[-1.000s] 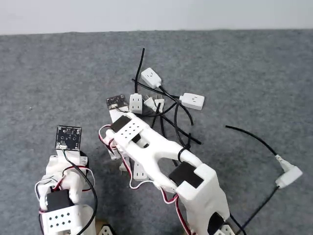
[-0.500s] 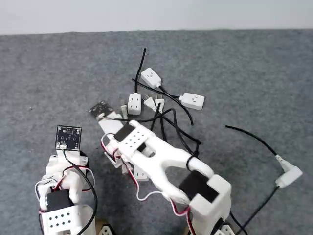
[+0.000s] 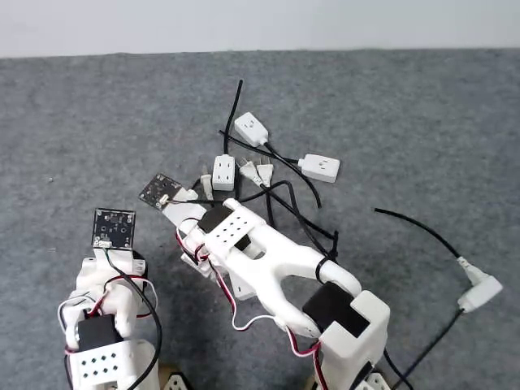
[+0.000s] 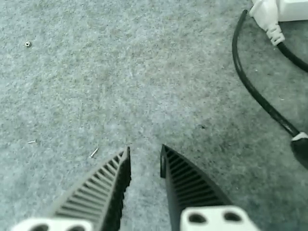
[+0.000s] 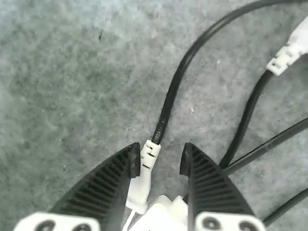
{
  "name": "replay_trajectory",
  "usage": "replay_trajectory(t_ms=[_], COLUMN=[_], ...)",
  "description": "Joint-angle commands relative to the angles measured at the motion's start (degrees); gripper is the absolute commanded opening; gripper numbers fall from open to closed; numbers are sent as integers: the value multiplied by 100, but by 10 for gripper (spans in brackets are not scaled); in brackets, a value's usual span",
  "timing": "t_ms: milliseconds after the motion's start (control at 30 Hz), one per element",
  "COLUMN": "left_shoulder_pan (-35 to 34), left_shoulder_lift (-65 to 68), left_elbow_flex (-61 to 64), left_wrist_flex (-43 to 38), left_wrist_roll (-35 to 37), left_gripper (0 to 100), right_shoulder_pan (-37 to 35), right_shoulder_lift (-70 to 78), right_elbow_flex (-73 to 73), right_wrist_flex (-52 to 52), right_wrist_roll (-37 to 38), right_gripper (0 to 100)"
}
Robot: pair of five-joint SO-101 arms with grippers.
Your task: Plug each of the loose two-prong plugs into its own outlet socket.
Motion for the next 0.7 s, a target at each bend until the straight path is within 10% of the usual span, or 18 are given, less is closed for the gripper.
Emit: replay_trajectory(t_ms=[0, 667], left_shoulder_pan=[-18, -18], left_shoulder_lift=[-79, -79], left_elbow_flex=[-180, -171], left_wrist_flex=[-26, -26], left_wrist_roll=[18, 18], left_gripper=[100, 100], right_shoulder_pan=[-31, 347], right_shoulder_lift=[-418, 875], right_elbow_flex=[-53, -1301], right_wrist_flex=[207, 1121], right_wrist_roll=[35, -835], right_gripper=[134, 53])
